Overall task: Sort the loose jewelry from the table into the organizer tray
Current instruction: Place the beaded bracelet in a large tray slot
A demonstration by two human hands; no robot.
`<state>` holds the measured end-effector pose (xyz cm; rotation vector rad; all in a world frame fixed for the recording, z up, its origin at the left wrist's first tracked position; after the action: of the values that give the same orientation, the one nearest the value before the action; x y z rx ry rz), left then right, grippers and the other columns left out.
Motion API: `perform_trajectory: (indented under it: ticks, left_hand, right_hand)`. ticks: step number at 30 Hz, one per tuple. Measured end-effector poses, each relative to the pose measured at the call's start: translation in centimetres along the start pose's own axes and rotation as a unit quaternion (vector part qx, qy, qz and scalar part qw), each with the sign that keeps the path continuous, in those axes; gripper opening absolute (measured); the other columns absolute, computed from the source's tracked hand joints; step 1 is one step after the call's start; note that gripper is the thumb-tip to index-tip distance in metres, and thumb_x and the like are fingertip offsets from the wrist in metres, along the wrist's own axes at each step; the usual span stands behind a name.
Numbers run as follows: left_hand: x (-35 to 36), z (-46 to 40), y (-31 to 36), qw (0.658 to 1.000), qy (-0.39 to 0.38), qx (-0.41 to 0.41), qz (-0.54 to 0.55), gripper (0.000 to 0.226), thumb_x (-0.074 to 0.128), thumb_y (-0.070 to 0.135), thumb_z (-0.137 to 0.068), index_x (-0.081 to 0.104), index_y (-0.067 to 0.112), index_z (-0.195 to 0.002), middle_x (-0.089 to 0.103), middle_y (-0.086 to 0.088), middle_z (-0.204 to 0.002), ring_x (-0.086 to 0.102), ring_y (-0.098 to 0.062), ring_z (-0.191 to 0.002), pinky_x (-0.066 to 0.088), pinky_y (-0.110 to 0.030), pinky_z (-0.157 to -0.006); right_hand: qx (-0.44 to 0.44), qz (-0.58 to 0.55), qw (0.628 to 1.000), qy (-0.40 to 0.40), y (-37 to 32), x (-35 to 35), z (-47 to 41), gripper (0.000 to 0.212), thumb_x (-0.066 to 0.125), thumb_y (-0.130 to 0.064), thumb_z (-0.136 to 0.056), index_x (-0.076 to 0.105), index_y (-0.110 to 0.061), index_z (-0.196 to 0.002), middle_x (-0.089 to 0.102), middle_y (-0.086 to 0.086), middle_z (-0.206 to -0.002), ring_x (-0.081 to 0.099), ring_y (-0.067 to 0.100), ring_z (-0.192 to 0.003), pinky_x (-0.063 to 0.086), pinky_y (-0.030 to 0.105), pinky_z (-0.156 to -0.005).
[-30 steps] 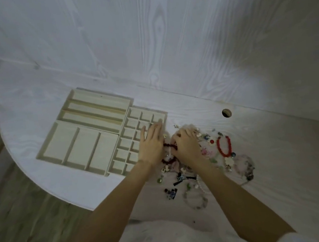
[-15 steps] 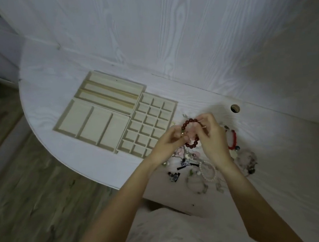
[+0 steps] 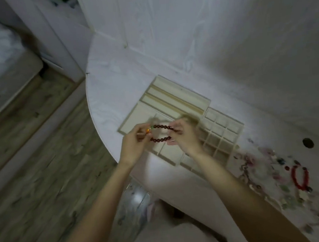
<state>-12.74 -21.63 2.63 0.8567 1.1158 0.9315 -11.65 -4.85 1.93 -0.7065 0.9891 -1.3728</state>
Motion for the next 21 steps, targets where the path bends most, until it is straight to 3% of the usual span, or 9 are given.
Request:
perform_trajectory:
  ticks: [3, 7, 10, 12, 14, 16, 19, 21]
  left_hand:
    - [-2.4, -3.3, -0.7, 0.998, 0.03, 0.024, -0.047, 0.023, 0.064, 0.013, -0.089, 0.064, 0.019, -0.111, 0.066, 0.011, -0.091, 0.063, 0.003, -0.077, 0.051, -0.014, -0.074]
    - [-4.0, -6.6, -1.9, 0.993, 0.018, 0.021, -0.112, 0.037, 0.06, 0.009, -0.089, 0.06, 0.018, -0.125, 0.068, 0.001, -0.103, 0.064, -0.009, -0.092, 0.045, -0.014, -0.082]
    - [-4.1, -6.8, -2.1, 0.977, -0.042, 0.07, -0.196, 0.044, 0.056, 0.009, -0.089, 0.053, 0.018, -0.132, 0.065, -0.002, -0.117, 0.06, -0.017, -0.104, 0.039, -0.016, -0.081]
    - [-4.4, -6.8, -2.7, 0.954, -0.062, 0.123, -0.268, 0.05, 0.054, 0.004, -0.087, 0.049, 0.011, -0.136, 0.057, -0.008, -0.13, 0.052, -0.025, -0.117, 0.038, -0.025, -0.092]
    - [-5.1, -6.8, -3.0, 0.929, -0.048, 0.17, -0.325, 0.045, 0.048, 0.002, -0.084, 0.055, 0.006, -0.129, 0.059, -0.012, -0.127, 0.051, -0.033, -0.114, 0.044, -0.038, -0.095]
    - [-5.4, -7.1, -3.0, 0.888, -0.031, 0.236, -0.393, 0.041, 0.039, 0.013, -0.083, 0.065, 0.006, -0.113, 0.066, -0.008, -0.113, 0.053, -0.03, -0.103, 0.049, -0.044, -0.083]
    - [-4.6, -7.9, -3.6, 0.811, -0.05, 0.32, -0.487, 0.042, 0.035, 0.022, -0.086, 0.07, 0.013, -0.106, 0.066, 0.002, -0.113, 0.049, -0.023, -0.111, 0.035, -0.041, -0.094]
    - [-4.1, -8.4, -4.1, 0.775, -0.076, 0.327, -0.535, 0.041, 0.034, 0.025, -0.088, 0.07, 0.017, -0.106, 0.065, 0.005, -0.118, 0.044, -0.021, -0.122, 0.021, -0.049, -0.106]
  right_hand:
    - [-0.008, 0.025, 0.999, 0.029, -0.9, 3.4, -3.4, 0.023, 0.059, -0.002, -0.089, 0.05, -0.023, -0.086, 0.057, 0.013, -0.11, 0.065, 0.022, -0.078, 0.057, 0.029, -0.061]
    - [-0.004, 0.024, 0.999, 0.028, -1.2, 6.5, -6.5, 0.019, 0.058, 0.001, -0.089, 0.051, -0.012, -0.101, 0.057, 0.013, -0.109, 0.062, 0.025, -0.092, 0.057, 0.035, -0.073]
    - [-0.037, 0.134, 0.99, 0.009, -1.4, 7.1, -7.0, 0.029, 0.058, -0.002, -0.088, 0.056, -0.01, -0.116, 0.062, 0.007, -0.113, 0.059, 0.018, -0.101, 0.05, 0.033, -0.09]
    - [-0.071, 0.194, 0.978, 0.004, -1.5, 7.0, -6.9, 0.03, 0.057, -0.002, -0.088, 0.059, -0.009, -0.116, 0.063, 0.007, -0.115, 0.059, 0.018, -0.104, 0.048, 0.031, -0.094]
    - [-0.153, 0.281, 0.948, 0.003, -1.7, 7.1, -6.7, 0.026, 0.056, 0.0, -0.086, 0.064, -0.005, -0.11, 0.063, 0.01, -0.115, 0.059, 0.022, -0.104, 0.048, 0.034, -0.093]
    - [-0.243, 0.402, 0.883, -0.002, -1.5, 7.3, -6.7, 0.024, 0.057, 0.002, -0.082, 0.068, -0.002, -0.103, 0.063, 0.012, -0.115, 0.057, 0.027, -0.108, 0.047, 0.041, -0.094]
    - [-0.283, 0.535, 0.796, 0.012, -0.6, 7.5, -6.7, 0.02, 0.057, -0.01, -0.081, 0.071, -0.006, -0.095, 0.066, 0.01, -0.112, 0.055, 0.028, -0.111, 0.043, 0.043, -0.09]
    - [-0.284, 0.57, 0.771, 0.015, -0.3, 7.4, -6.8, 0.026, 0.051, -0.02, -0.083, 0.072, -0.008, -0.092, 0.066, 0.009, -0.111, 0.055, 0.028, -0.111, 0.041, 0.041, -0.089]
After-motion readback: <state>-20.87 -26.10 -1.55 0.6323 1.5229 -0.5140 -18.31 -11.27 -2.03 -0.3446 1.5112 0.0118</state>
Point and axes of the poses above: each hand's wrist, its own z-axis away from the middle knuckle, its own x-axis out of the palm, y = z × x, the point moved 4 cm from there along -z, towards the middle knuckle
